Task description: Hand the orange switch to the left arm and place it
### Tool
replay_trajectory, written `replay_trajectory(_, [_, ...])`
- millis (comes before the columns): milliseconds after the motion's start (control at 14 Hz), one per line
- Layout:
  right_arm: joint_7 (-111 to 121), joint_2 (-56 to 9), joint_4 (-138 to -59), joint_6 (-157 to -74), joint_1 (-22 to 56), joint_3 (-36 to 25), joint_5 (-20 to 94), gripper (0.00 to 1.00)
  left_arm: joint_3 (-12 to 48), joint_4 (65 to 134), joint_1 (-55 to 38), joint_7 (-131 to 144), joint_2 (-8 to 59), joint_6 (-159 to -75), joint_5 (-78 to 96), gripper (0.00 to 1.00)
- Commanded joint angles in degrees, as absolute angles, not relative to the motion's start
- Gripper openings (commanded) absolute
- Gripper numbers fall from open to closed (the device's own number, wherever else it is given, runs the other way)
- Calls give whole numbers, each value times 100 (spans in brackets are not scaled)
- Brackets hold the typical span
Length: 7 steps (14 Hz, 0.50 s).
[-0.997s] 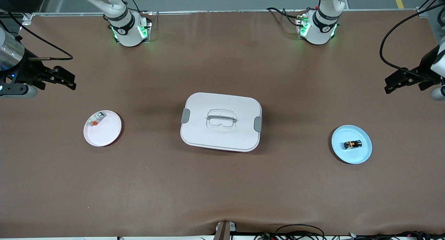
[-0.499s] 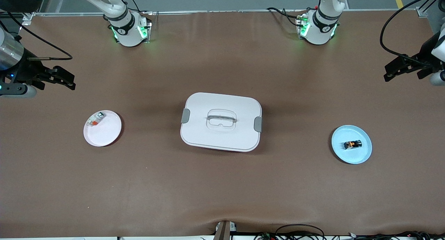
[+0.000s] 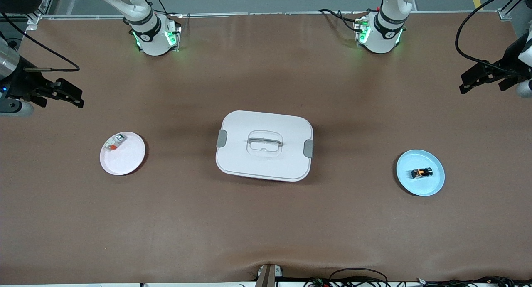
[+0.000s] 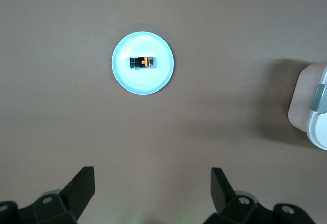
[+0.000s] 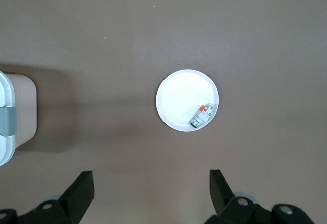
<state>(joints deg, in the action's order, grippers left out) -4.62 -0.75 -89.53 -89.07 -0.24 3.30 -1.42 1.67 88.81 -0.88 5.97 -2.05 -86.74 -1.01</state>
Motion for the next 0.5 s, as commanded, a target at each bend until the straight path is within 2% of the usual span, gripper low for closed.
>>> replay_trajectory(0, [-440,-123,-8824,-8824,-26,360,-237,100,149,9000,-132,527,-360,-8675,-9,100])
replay_trajectory(427, [-439,-123,-8754,-8824,9,395,-220,100,149,8991,-141,475,-343,-8675,9,100])
